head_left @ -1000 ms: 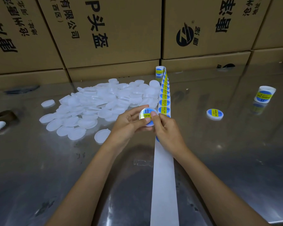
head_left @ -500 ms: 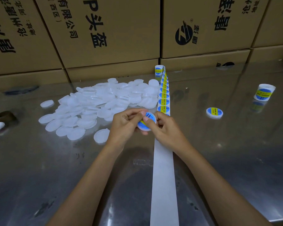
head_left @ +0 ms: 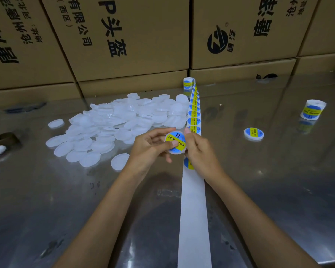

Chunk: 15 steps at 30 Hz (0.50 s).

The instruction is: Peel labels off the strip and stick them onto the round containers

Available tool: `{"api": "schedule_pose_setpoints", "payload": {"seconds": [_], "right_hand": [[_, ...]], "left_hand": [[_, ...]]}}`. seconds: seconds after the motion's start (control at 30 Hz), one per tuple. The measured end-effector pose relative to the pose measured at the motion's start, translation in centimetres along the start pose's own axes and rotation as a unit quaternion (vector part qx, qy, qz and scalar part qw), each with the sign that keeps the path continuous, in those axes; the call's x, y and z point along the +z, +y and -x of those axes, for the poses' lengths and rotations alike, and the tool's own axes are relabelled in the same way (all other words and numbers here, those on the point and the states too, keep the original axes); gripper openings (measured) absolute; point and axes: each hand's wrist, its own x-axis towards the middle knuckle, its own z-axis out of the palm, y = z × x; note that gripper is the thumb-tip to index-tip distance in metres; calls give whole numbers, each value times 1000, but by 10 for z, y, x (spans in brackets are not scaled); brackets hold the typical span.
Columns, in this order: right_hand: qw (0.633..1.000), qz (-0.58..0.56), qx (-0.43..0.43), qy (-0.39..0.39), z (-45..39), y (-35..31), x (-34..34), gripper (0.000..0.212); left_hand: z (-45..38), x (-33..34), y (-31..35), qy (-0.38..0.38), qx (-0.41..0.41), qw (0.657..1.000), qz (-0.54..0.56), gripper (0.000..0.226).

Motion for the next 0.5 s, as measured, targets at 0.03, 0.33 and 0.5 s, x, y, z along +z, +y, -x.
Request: {"api": "schedule_pose_setpoints", "payload": {"seconds": [0.03, 0.33, 0.5], "right_hand": [[1000, 0, 3, 0, 0, 0, -1, 46], [977, 210, -28, -38, 2, 8, -1, 55], [987, 163, -4, 7, -2, 8, -2, 52]], "left_hand": [[0, 0, 0, 7, -2, 1000, 0, 34], [0, -1, 0, 79, 5, 997, -5, 15], [-1, 1, 2, 6, -15, 1000, 12, 18]]}}
